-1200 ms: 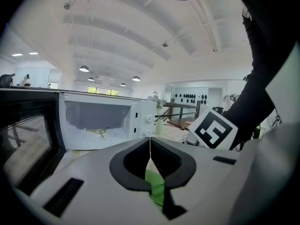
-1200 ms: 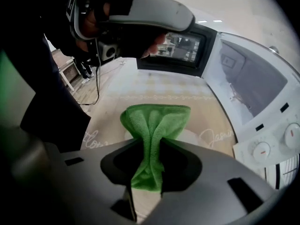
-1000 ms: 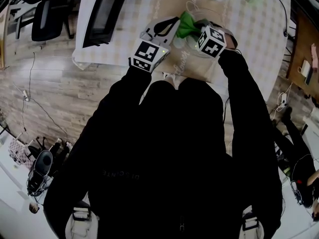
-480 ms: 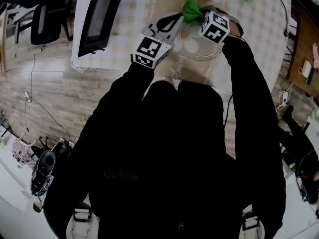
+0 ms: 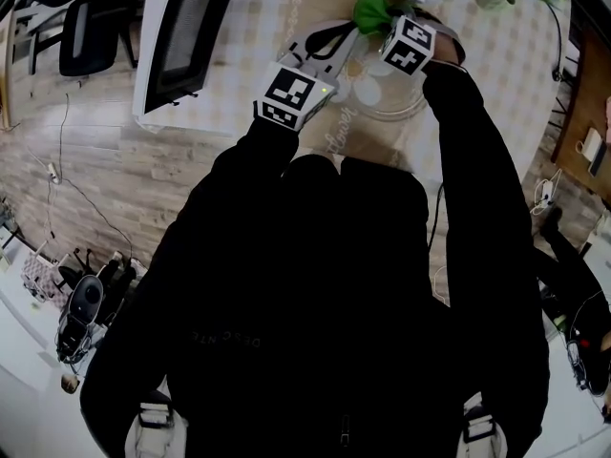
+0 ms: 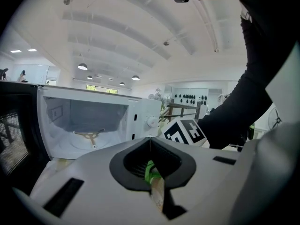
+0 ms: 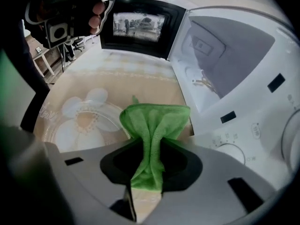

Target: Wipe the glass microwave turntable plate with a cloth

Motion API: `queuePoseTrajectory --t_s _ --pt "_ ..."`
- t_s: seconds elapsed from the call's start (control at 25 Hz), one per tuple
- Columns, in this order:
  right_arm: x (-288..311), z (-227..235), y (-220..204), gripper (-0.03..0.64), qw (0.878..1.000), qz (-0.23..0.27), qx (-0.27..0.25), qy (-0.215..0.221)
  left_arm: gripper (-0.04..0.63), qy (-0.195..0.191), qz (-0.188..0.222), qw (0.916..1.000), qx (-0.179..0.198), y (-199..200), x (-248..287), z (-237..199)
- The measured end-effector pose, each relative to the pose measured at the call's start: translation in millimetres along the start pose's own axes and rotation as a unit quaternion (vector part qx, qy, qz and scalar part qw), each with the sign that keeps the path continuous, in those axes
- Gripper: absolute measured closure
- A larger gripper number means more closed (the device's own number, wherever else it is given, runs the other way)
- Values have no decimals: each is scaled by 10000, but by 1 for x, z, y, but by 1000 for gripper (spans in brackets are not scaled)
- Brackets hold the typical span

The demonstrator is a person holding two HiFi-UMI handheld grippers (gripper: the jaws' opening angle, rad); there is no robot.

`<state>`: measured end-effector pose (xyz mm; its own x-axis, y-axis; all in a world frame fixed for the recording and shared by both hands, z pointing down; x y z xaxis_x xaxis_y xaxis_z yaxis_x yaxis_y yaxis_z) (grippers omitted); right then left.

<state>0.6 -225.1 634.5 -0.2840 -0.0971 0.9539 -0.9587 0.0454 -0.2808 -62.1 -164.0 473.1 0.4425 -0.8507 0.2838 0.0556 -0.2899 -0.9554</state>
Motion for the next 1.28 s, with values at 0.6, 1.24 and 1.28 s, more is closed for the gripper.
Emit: queuePoseTrajectory --t_s 0.6,1.24,1.28 --pt "5 -24 -2 497 9997 -99 -68 197 574 -24 -68 9999 -71 -7 -6 0" --pt "2 -88 -1 500 9979 -89 62 634 574 -185 -111 9998 -9 -19 -29 19" --pt "1 -92 0 500 9978 -79 90 656 574 -197 -112 9997 -6 -18 -31 20"
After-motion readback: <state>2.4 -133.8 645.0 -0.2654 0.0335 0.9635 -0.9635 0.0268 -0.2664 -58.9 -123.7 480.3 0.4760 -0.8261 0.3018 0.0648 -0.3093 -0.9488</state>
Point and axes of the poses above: the fingertips, and each gripper's own axes: x forward along the fingers, z to its right, y out of its top, the point moved 1 cm from there along -x, backward along the fingers, and after that the axes turned 9 degrees about y, right-handed, at the moved point
